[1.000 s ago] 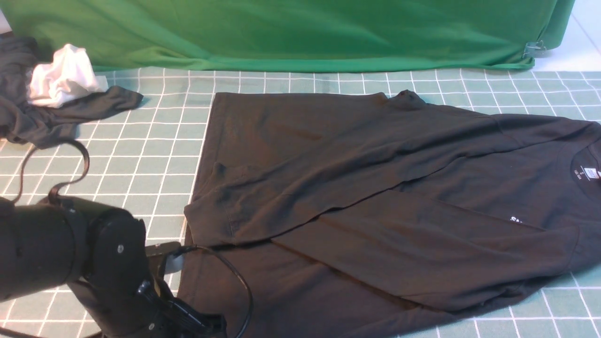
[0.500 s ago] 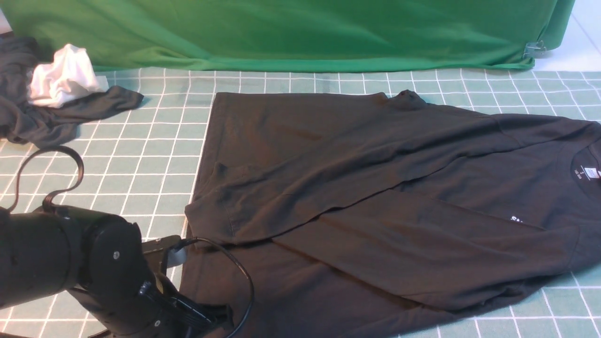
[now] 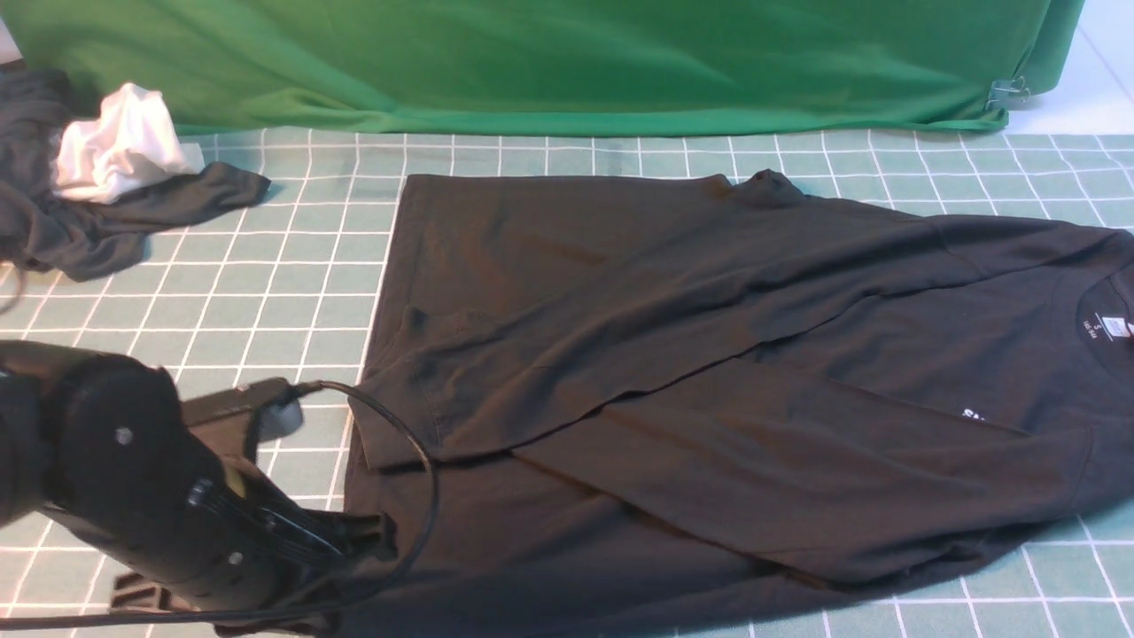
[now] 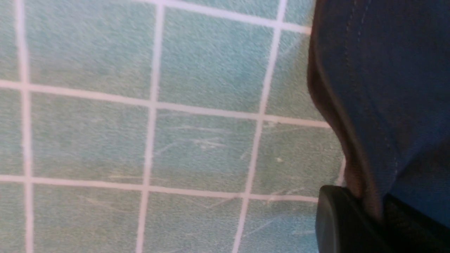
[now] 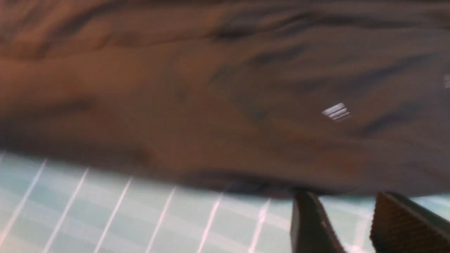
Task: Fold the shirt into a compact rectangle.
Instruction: 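Grasp the near edge of the shirt at its hem and shoulder corners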
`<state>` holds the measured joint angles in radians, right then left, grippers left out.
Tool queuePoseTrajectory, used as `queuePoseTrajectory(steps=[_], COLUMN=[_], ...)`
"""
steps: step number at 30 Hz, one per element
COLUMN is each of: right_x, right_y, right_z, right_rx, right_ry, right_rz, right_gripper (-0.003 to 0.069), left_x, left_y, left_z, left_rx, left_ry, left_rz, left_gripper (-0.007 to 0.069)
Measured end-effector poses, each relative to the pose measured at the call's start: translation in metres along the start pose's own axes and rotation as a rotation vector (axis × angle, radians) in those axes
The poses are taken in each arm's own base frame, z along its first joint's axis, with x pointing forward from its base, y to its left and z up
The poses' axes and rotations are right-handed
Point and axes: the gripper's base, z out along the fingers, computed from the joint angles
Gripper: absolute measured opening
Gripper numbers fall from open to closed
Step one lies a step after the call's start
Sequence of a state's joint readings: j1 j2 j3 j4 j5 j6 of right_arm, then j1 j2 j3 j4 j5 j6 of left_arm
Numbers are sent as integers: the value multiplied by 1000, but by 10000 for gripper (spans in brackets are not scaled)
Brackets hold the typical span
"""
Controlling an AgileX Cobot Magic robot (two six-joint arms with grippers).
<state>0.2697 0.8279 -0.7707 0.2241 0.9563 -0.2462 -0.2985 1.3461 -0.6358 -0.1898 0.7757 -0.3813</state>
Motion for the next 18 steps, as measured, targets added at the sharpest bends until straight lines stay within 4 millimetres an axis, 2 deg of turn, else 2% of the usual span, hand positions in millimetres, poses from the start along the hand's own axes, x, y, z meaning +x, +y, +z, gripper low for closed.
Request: queuePoseTrajectory(steps=[1, 3, 6, 8, 10, 11, 13, 14, 16, 18], right_x=[1, 9, 18, 20, 19, 19, 19, 19, 21, 21], right_y=[-1, 9, 21, 28, 35, 35, 44, 44, 45, 44], right_z=[2, 32, 65, 81, 96, 98, 118, 119, 138, 143], right_rx=[1, -36, -33, -14, 5, 5, 13, 13, 28, 36], right_ry=[10, 153, 297, 346, 374, 377, 401, 404, 440, 454], right_rz=[0, -114, -310, -434, -558, -558, -672, -678, -745, -766], right_gripper=[278, 342, 429, 461, 476, 477, 484, 484, 485, 485], left_x=[0, 0, 1, 1, 1, 1, 1, 1, 1, 1], left_y=[0, 2, 3, 3, 3, 3, 3, 3, 3, 3], left_z=[0, -1, -1, -1, -1, -1, -1, -1, -1, -1], left_rx=[0, -8, -10, -10, -10, -10, -10, -10, -10, -9], left_ry=[0, 12, 19, 19, 19, 19, 19, 19, 19, 19], left_rz=[2, 20, 42, 49, 54, 54, 59, 59, 60, 60], left_gripper=[15, 15, 15, 15, 15, 15, 15, 15, 15, 15])
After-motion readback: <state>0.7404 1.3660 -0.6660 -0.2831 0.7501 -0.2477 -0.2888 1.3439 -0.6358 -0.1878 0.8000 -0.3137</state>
